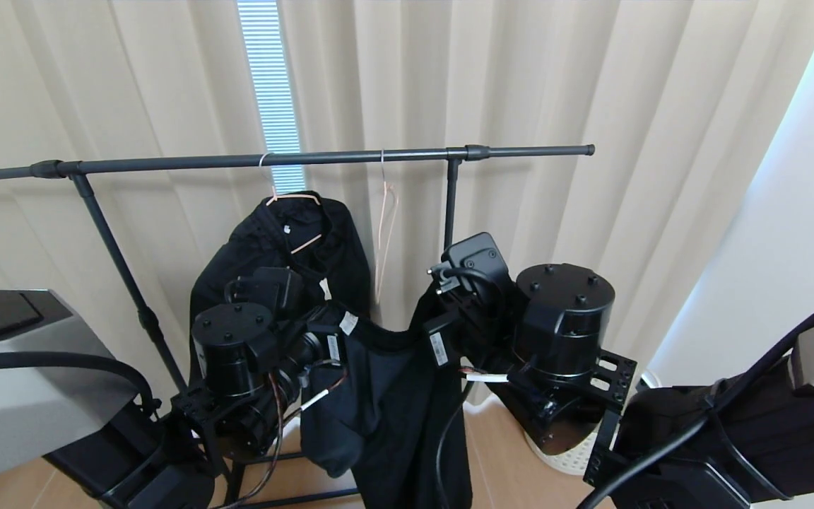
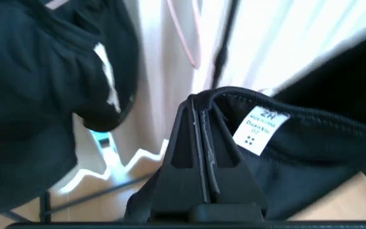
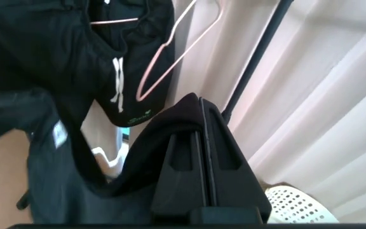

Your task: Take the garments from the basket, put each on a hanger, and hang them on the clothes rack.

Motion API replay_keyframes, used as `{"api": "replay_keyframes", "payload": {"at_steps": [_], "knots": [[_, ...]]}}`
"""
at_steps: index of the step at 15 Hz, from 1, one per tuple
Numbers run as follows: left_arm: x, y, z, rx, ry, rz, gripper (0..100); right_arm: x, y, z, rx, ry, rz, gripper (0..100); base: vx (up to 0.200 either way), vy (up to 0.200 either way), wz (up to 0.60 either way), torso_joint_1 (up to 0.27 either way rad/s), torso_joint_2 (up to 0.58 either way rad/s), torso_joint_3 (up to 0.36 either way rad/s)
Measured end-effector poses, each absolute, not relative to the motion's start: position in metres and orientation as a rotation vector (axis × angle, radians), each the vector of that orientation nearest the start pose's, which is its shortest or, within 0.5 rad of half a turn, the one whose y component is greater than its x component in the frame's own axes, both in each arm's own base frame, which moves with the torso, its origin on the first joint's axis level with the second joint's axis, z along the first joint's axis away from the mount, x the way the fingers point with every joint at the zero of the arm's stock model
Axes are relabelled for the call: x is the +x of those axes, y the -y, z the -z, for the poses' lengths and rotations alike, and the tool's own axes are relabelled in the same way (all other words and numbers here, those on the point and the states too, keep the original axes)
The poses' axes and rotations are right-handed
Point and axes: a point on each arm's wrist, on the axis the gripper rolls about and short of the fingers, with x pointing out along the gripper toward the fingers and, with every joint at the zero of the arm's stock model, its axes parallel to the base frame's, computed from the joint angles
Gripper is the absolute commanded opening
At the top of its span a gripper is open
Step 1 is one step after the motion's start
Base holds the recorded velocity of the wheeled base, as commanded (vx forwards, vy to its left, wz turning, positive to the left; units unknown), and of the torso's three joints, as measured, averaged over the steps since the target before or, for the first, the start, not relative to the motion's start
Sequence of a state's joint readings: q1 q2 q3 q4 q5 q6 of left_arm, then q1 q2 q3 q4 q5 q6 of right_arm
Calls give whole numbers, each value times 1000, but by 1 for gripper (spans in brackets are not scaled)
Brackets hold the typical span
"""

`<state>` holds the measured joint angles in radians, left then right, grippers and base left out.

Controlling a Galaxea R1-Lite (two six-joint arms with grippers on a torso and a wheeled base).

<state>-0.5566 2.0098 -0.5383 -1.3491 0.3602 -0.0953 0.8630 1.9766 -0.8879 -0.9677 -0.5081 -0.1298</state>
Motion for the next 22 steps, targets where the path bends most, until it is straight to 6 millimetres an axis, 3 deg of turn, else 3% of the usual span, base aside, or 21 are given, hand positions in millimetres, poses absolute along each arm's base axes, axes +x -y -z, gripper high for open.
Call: {"api": "replay_keyframes", "payload": {"at_steps": [4,10,11,17,22], "knots": [[274,159,-113,-74,-56,183,0,236,-267,-129,-234,-121,-380,0,0,0,0,0,0,0],[263,157,-135,-96,1,196,0,235,-281,-97,-290,-187,-423,0,0,0,0,0,0,0],[262,156,-138,-98,8,197,0,236,-283,-92,-296,-197,-440,100,0,0,0,0,0,0],[255,159,-148,-113,35,217,0,235,-284,-62,-340,-279,-549,100,0,0,0,0,0,0],[252,160,-149,-112,37,226,0,231,-284,-49,-317,-321,-747,100,0,0,0,0,0,0]]}}
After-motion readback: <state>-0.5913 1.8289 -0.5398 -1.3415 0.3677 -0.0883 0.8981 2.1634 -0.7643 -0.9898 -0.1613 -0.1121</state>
